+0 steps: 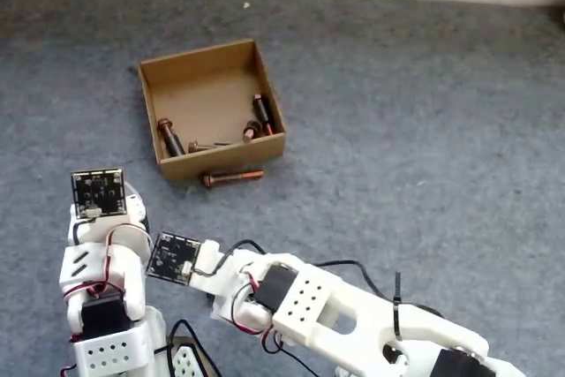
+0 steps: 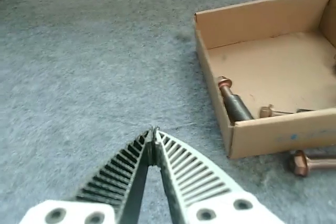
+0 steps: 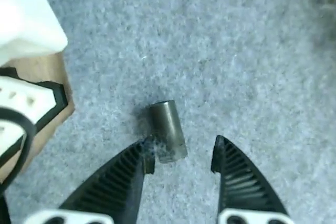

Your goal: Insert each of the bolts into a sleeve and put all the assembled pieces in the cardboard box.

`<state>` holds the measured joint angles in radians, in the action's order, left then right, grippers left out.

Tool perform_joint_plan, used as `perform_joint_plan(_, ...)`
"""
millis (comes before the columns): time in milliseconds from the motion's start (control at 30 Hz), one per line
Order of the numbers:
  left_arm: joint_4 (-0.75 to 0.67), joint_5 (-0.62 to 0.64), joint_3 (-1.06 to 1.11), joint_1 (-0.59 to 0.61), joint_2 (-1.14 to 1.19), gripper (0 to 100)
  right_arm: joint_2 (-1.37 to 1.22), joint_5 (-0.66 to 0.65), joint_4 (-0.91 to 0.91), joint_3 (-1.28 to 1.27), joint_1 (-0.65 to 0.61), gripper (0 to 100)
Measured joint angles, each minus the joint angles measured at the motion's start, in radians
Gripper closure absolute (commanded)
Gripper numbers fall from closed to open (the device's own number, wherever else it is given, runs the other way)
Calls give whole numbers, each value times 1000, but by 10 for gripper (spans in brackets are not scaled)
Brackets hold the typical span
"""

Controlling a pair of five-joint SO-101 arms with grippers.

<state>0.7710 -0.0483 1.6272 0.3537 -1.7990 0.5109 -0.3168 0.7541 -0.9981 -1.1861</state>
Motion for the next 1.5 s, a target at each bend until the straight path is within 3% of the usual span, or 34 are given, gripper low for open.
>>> perform_joint_plan(567,0,137,-55,247,0,992,-81,0,-117,-48,-2,836)
perform_joint_plan(733,0,146,-63,250,0,992,-249,0,-121,6,-3,855)
perform_joint_plan(933,0,146,-63,250,0,992,-338,0,-118,74,14,995)
perform_joint_plan(1167,0,146,-63,250,0,992,-353,-48,-95,98,69,993)
perform_joint_plan(1500,0,146,-63,250,0,992,-288,-60,-38,100,252,988)
